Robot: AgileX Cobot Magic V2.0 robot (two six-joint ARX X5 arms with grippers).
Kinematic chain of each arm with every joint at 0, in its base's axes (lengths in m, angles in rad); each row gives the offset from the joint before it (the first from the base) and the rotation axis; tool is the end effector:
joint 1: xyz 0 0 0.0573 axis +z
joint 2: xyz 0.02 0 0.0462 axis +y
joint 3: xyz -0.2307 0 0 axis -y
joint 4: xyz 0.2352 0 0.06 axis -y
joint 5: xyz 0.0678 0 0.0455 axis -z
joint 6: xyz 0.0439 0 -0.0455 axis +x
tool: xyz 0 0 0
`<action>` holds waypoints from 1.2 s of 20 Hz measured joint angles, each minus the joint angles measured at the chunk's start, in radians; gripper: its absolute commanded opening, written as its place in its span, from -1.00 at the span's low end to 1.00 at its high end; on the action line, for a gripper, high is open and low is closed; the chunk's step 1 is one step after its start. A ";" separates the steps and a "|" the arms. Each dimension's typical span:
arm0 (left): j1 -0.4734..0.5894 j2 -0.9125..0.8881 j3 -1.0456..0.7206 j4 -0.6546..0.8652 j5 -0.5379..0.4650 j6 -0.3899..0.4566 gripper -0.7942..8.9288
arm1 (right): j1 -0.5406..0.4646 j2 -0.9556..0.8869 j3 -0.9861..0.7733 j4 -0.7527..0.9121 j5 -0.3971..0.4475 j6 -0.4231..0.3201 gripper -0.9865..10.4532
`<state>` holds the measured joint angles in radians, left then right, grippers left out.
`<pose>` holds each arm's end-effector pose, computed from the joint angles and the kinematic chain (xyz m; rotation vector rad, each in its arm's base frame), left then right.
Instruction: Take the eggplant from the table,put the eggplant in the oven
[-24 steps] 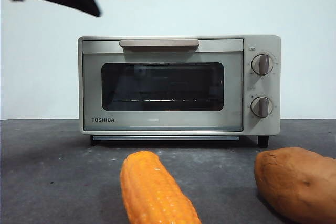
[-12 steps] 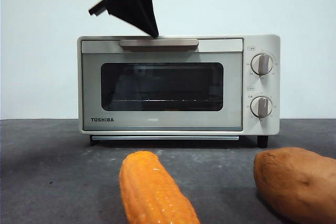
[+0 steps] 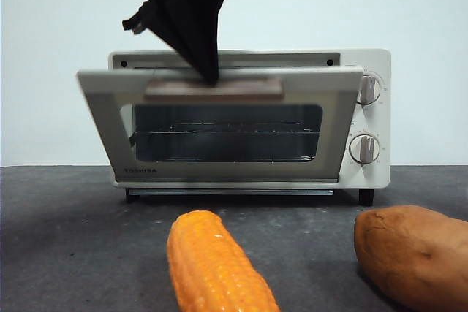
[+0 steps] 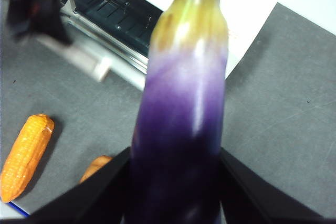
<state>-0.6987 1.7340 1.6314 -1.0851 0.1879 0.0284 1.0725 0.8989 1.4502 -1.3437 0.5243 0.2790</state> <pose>0.2543 -0.2244 0.2638 0.3326 1.1735 -0.7946 0.0765 0.0946 0.3830 -0.3090 0.6199 0.4316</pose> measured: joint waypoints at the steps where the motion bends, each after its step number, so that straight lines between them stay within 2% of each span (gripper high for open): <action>1: -0.014 0.002 -0.002 -0.027 -0.005 0.002 -0.82 | 0.000 0.000 0.000 0.000 0.000 0.001 -0.49; 4: -0.069 0.002 -0.002 -0.089 -0.006 0.016 -0.82 | 0.000 0.000 0.000 0.000 -0.002 0.006 -0.49; 6: -0.092 0.002 -0.002 -0.078 -0.045 0.026 -0.82 | 0.000 0.008 0.000 0.000 -0.004 0.006 -0.49; 9: -0.085 0.002 -0.002 -0.055 -0.142 0.023 -0.82 | 0.000 0.031 0.000 0.000 -0.005 0.006 -0.49; 13: -0.048 -0.024 -0.033 0.012 -0.181 0.010 -0.82 | 0.000 0.093 0.000 0.002 -0.019 -0.017 -0.49; 16: 0.002 -0.106 -0.122 0.102 -0.186 -0.004 -0.82 | 0.000 0.135 -0.003 0.032 -0.088 -0.096 -0.49; 18: 0.032 -0.190 -0.219 0.176 -0.185 -0.019 -0.82 | 0.000 0.178 -0.003 0.128 -0.130 -0.174 -0.50; 24: 0.201 -0.515 -0.592 0.439 -0.186 -0.092 -0.82 | -0.015 0.388 -0.003 0.304 -0.146 -0.385 -0.50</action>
<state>-0.4980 1.2186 1.0393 -0.6464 0.0021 -0.0631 1.0576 1.2873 1.4471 -1.0393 0.3779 -0.1062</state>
